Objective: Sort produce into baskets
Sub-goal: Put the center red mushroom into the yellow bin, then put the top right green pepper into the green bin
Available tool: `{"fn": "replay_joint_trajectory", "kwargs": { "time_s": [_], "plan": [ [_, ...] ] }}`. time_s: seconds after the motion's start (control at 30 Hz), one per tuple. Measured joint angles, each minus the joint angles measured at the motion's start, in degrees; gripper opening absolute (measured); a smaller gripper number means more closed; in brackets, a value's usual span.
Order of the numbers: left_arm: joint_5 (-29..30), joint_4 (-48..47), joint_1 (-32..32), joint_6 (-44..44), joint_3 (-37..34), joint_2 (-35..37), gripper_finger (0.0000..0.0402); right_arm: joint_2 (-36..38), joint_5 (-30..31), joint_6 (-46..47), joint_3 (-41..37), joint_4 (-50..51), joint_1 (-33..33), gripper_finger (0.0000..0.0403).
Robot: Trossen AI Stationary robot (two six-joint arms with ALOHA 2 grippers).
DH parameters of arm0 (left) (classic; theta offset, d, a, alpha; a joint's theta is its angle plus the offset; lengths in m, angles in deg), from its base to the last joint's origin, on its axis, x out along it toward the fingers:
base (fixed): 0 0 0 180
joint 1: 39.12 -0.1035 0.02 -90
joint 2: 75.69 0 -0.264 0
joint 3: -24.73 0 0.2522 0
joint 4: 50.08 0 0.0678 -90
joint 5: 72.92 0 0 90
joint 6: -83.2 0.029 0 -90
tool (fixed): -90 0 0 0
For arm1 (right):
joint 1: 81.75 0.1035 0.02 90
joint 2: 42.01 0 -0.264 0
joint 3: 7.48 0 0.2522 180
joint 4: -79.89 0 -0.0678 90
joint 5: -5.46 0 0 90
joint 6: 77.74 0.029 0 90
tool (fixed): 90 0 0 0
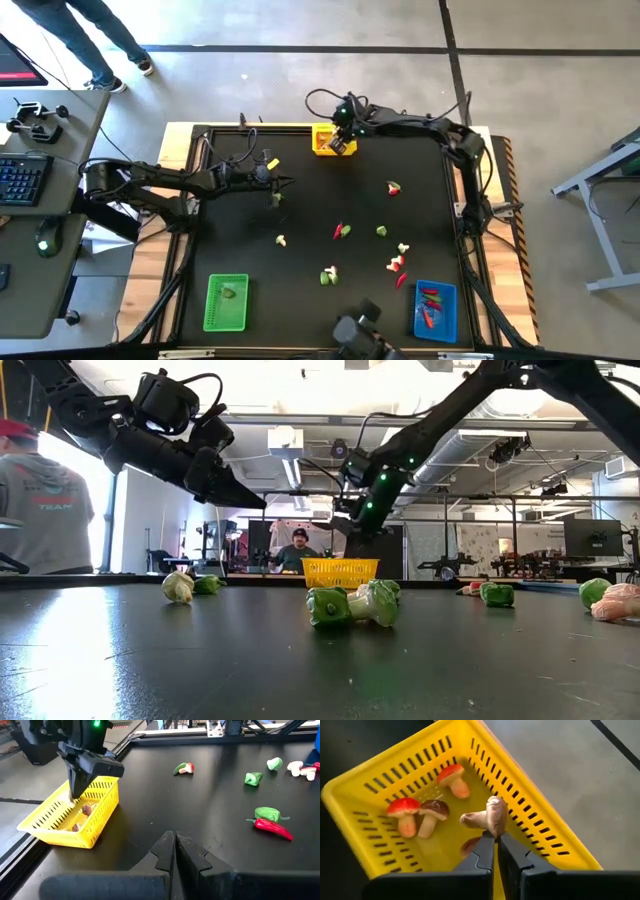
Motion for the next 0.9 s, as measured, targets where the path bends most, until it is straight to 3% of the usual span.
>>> {"fn": "replay_joint_trajectory", "kwargs": {
  "time_s": [0.17,0.43,0.53,0.67,0.83,0.9],
  "plan": [
    [0.0,-0.29,0.0,0.0,0.0,0.0,0.0005,-0.19,0.6,0.61,0.26,-0.11,0.02,0.003],
    [0.0,-0.87,0.0,0.0,0.0,0.0,0.0005,-0.19,0.76,0.51,0.26,1.41,0.17,0.0124],
    [0.0,-1.21,0.0,0.0,0.0,0.0,0.0005,0.09,0.75,0.44,0.26,2.56,0.31,0.0141],
    [0.0,-1.31,0.07,0.0,0.0,0.0,0.0005,2.03,2.06,-1.0,0.11,4.35,1.31,0.0118],
    [0.09,-2.39,1.19,1.05,0.0,0.0,0.0005,6.46,3.3,-4.26,-5.15,-0.29,5.77,0.0023],
    [0.09,-2.53,1.89,1.78,0.0,0.0,0.0005,8.18,3.06,-4.04,-8.97,-5.23,7.27,0.0009]
  ]
}}
